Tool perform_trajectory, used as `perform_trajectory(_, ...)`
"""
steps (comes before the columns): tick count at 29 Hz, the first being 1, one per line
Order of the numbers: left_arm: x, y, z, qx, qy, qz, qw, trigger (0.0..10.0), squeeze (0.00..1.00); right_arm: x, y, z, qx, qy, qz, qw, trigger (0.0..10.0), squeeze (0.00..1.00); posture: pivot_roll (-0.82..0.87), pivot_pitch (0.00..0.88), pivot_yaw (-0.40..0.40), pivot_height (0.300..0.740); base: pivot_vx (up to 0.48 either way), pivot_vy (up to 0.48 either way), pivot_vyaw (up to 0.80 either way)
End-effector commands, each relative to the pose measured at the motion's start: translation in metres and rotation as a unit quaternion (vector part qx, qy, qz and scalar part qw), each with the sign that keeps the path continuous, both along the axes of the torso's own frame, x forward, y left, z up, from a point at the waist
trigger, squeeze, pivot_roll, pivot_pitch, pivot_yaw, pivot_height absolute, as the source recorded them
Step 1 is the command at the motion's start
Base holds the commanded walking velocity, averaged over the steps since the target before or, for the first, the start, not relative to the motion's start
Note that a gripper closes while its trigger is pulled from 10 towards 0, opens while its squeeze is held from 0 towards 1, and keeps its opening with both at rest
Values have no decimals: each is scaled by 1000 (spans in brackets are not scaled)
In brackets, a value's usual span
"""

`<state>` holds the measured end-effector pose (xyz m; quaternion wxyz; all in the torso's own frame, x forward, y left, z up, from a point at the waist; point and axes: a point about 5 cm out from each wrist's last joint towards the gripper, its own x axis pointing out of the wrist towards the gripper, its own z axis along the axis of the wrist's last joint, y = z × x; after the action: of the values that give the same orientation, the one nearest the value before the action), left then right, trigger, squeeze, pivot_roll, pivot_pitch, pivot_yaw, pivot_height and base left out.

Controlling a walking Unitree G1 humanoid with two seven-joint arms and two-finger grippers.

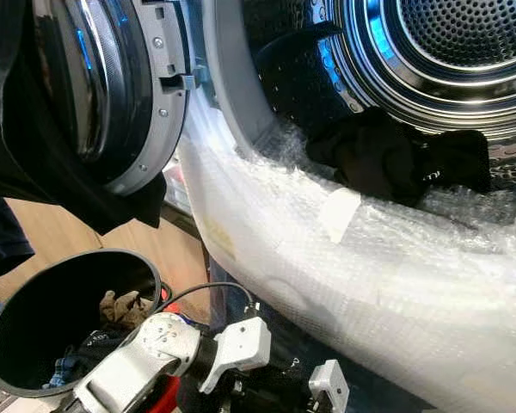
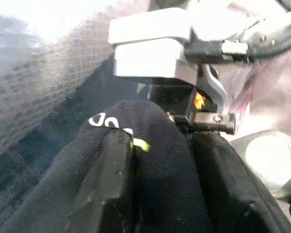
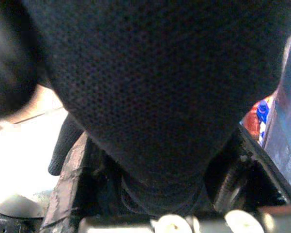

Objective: Clothes washing

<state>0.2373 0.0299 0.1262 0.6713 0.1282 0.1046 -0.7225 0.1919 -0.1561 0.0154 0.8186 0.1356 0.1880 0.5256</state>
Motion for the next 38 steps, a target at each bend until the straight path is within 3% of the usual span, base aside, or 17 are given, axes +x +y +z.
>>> perform_trajectory(1, 3, 2, 18, -43, -6, 15, 999, 10000, 1000, 0, 7, 3, 4, -13, 21, 1000, 0, 0, 78, 0, 37, 740, 0, 0, 0)
perform_trajectory(7, 7, 26, 31, -72, 22, 48, 996, 10000, 1000, -2, 8, -1, -1, -6, 24, 1000, 0, 0, 89, 0, 34, 740, 0, 0, 0)
perform_trajectory(12, 9, 46, 28, -49, 31, 74, 996, 10000, 1000, -2, 11, -7, -11, 1, 28, 1000, 0, 0, 101, 0, 36, 740, 0, 0, 0)
perform_trajectory(19, 28, 86, 17, -14, -15, 235, 972, 10000, 1000, -6, 14, -7, -23, -6, 44, 999, 0, 0, 111, 0, 29, 740, 0, 0, 0)
perform_trajectory(21, 40, 99, 7, 11, -41, 309, 950, 10000, 1000, -8, 13, -5, -21, -8, 47, 999, 0, 0, 114, 0, 27, 740, 0, 0, 0)
perform_trajectory(22, 50, 108, -1, 37, -86, 363, 927, 10000, 1000, -9, 11, -5, -23, -7, 47, 999, 0, 0, 120, 0, 22, 740, 0, 0, 0)
perform_trajectory(24, 59, 117, -8, 43, -93, 430, 897, 10000, 1000, -10, 11, -3, -23, -8, 52, 998, 0, 0, 121, 0, 21, 740, 0, 0, 0)
perform_trajectory(25, 65, 124, -12, 31, -96, 482, 871, 10000, 169, -11, 11, -1, -21, -11, 55, 998, 0, 0, 118, 0, 20, 740, 0, 0, 0)
perform_trajectory(26, 65, 124, -12, 31, -96, 482, 871, 10000, 169, -11, 11, -1, -21, -11, 55, 998, 0, 0, 118, 0, 20, 740, 0, 0, 0)
perform_trajectory(27, 73, 137, -12, 19, -121, 554, 823, 10000, 0, -10, 11, 2, -19, -20, 49, 998, 0, 0, 117, 0, 18, 740, 0, 0, 0)
perform_trajectory(30, 77, 151, -11, 9, -129, 620, 774, 10000, 0, -10, 11, 5, -16, -26, 46, 998, 0, 0, 115, 0, 18, 740, 0, 0, 0)
perform_trajectory(31, 78, 161, -6, 4, -159, 646, 747, 10000, 0, -11, 12, 9, -11, -33, 45, 998, 0, 0, 114, 0, 18, 740, 0, 0, 0)
perform_trajectory(34, 77, 177, -2, -28, -175, 693, 699, 10000, 0, -13, 14, 17, -1, -47, 43, 998, 0, 0, 113, 0, 17, 740, 0, 0, 0)
perform_trajectory(35, 77, 177, -2, -28, -175, 693, 699, 10000, 0, -13, 14, 17, -1, -47, 43, 998, 0, 0, 113, 0, 17, 740, 0, 0, 0)
perform_trajectory(36, 74, 187, -6, -30, -186, 720, 668, 10000, 0, -14, 14, 24, 0, -58, 39, 998, 0, 0, 112, 0, 21, 740, 0, 0, 0)
perform_trajectory(37, 74, 187, -6, -30, -186, 720, 668, 10000, 0, -14, 14, 24, 0, -58, 39, 998, 0, 0, 112, 0, 21, 740, 0, 0, 0)
perform_trajectory(38, 72, 194, -9, -21, -194, 734, 651, 10000, 0, -16, 15, 27, 0, -64, 39, 997, 0, 0, 112, 0, 21, 740, 0, 0, 0)
